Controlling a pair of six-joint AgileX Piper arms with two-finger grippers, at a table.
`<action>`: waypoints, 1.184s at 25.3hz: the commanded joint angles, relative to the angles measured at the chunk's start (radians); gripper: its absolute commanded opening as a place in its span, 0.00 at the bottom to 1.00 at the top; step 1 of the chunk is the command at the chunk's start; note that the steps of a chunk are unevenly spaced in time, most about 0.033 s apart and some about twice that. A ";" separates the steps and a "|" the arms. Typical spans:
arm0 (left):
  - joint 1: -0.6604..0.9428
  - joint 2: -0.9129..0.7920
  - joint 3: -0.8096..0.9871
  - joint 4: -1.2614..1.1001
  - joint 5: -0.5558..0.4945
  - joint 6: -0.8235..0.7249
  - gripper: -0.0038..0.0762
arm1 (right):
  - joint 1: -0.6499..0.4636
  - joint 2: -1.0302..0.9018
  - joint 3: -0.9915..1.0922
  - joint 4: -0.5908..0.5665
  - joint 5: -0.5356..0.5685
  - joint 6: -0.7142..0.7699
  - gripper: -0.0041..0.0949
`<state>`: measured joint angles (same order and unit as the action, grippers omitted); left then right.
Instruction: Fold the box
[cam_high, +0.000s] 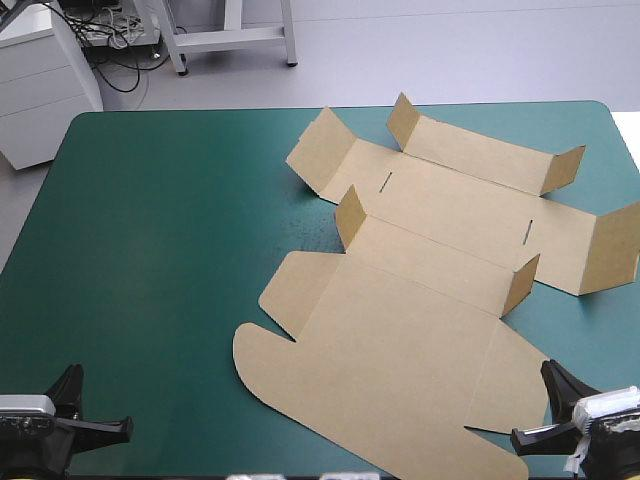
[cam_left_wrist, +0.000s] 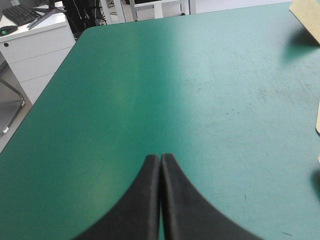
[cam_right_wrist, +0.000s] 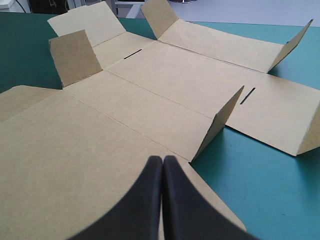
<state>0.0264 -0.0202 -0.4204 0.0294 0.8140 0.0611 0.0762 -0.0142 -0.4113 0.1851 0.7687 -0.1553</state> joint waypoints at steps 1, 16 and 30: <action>-0.001 -0.011 -0.018 -0.004 -0.075 -0.011 0.01 | -0.008 -0.026 -0.024 -0.001 -0.075 -0.009 0.02; -0.001 -0.011 -0.018 -0.004 -0.075 -0.011 0.01 | -0.008 -0.026 -0.024 -0.001 -0.075 -0.011 0.07; -0.001 -0.011 -0.018 -0.004 -0.075 -0.011 0.01 | -0.008 -0.026 -0.024 -0.001 -0.077 -0.011 0.70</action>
<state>0.0264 -0.0202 -0.4204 0.0294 0.8129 0.0611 0.0762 -0.0142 -0.4113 0.1851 0.7683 -0.1569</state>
